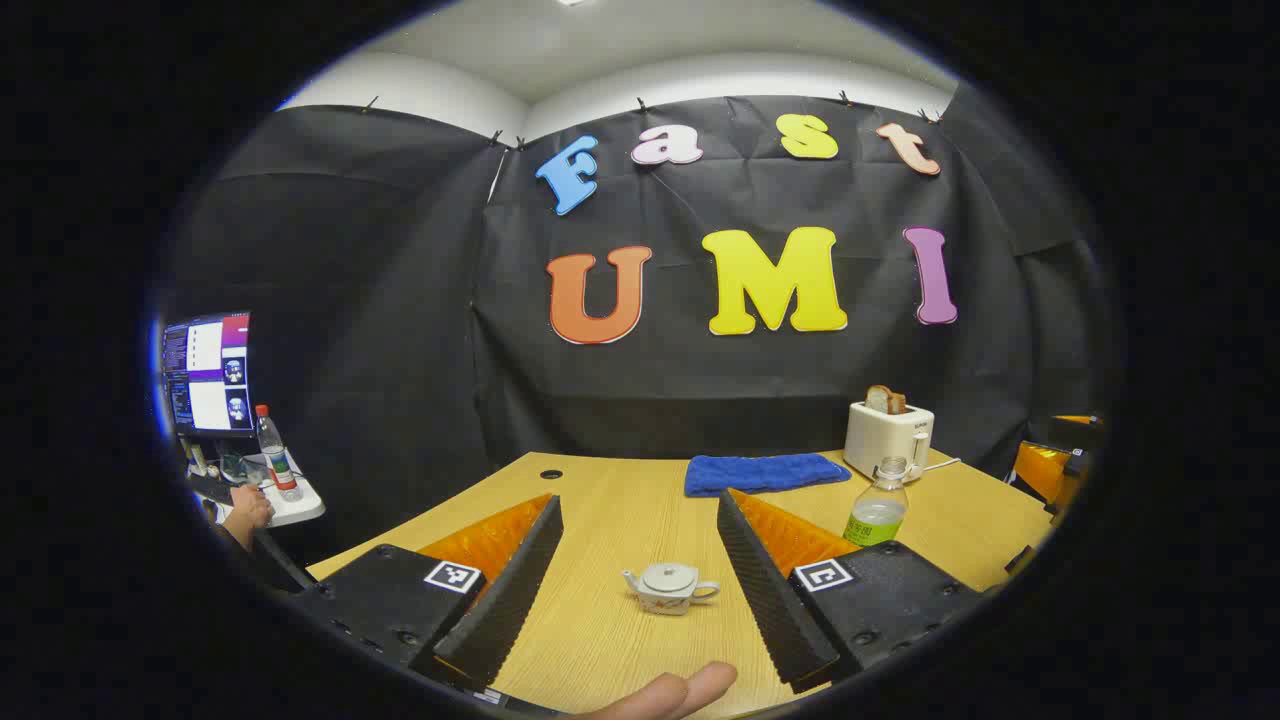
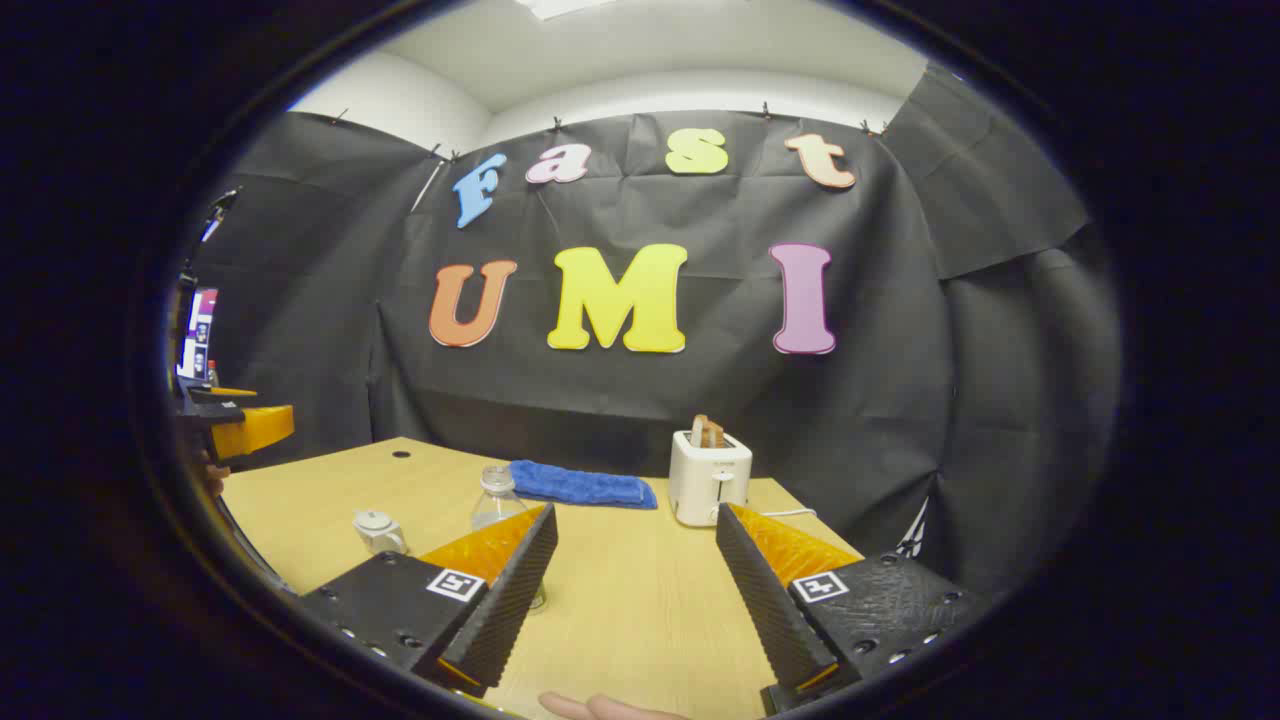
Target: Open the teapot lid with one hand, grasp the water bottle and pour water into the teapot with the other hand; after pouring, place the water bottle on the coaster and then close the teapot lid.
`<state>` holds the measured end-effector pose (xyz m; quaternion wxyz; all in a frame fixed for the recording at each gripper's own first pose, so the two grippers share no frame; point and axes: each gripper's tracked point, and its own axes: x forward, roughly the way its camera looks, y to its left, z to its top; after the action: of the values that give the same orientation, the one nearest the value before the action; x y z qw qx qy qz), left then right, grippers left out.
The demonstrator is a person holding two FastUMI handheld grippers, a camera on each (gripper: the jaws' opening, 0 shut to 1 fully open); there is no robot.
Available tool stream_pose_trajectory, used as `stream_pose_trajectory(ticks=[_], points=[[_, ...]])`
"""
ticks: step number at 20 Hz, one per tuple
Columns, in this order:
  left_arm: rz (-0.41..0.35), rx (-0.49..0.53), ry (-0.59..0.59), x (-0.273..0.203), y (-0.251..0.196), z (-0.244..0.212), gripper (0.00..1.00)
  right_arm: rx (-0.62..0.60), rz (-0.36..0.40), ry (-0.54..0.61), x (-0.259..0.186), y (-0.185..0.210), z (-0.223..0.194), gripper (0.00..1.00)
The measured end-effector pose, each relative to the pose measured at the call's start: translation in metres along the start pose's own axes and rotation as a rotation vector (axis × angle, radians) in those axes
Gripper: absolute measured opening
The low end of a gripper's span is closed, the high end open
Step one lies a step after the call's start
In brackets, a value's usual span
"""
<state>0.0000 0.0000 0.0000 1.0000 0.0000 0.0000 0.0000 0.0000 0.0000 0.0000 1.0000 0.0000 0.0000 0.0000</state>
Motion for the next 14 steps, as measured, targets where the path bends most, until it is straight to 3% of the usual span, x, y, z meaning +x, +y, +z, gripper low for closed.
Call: stream_pose_trajectory(ticks=[14], points=[[-0.028,-0.042,0.046,0.018,-0.006,-0.021,0.98,0.007,0.001,0.028,0.006,0.001,-0.010,0.96]])
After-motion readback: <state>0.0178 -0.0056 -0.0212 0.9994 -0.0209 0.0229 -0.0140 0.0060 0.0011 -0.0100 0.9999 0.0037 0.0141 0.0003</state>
